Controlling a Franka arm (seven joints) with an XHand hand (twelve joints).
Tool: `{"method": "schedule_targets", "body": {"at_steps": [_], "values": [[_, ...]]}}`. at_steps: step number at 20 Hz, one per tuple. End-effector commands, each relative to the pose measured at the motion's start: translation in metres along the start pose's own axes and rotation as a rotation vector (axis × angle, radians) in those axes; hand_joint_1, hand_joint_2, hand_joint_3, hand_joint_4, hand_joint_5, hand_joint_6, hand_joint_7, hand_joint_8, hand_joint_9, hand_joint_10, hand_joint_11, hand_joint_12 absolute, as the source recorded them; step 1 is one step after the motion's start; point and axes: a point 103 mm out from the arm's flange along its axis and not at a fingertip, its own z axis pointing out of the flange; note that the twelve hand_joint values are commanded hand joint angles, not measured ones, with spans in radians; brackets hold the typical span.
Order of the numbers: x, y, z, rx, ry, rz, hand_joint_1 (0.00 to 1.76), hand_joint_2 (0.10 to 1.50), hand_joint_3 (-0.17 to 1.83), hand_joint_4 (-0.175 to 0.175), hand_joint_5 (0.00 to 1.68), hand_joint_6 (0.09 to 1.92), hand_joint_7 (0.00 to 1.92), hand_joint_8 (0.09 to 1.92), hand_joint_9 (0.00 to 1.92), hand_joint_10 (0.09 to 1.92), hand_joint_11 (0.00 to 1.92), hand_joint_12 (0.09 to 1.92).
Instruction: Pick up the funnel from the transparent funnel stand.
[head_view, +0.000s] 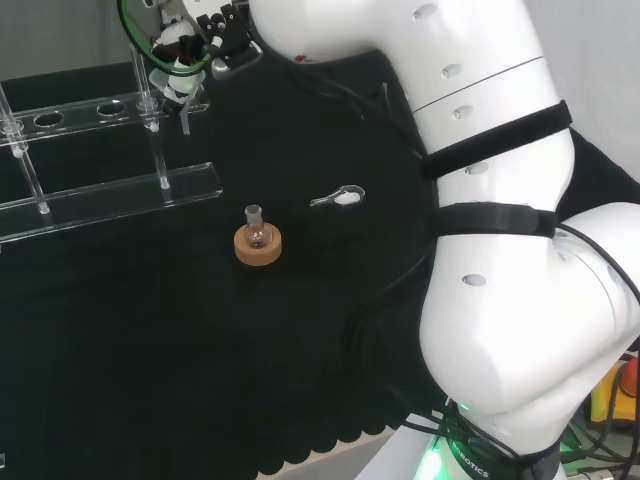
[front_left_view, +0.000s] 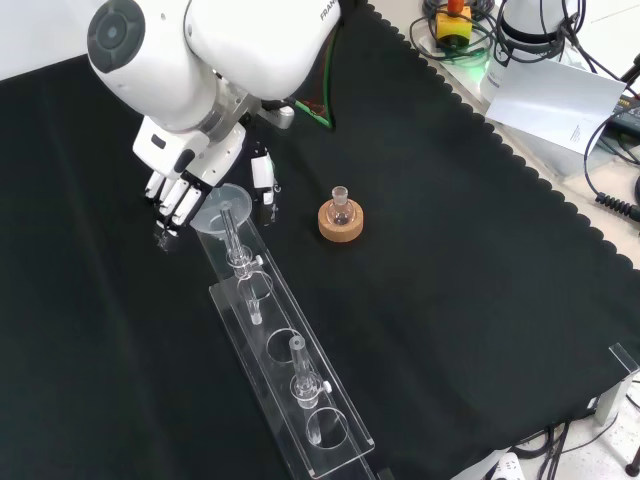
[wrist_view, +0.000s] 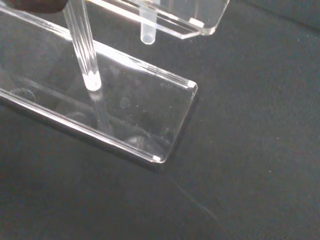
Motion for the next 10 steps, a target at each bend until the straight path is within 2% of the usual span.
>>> {"method": "schedule_targets", "body": {"at_steps": [1,10], "values": [[-0.004,-0.001,0.001,0.029,-0.038,-0.007,0.64,0.82,0.13,-0.059,0.16,0.09,0.01,0.67,0.44,0.72,0.2,1.41],[-0.014,-0.005,-0.001,0.026,-0.048,-0.008,0.64,0.81,0.14,-0.057,0.19,0.09,0.04,0.7,0.48,0.69,0.21,1.4]]}}
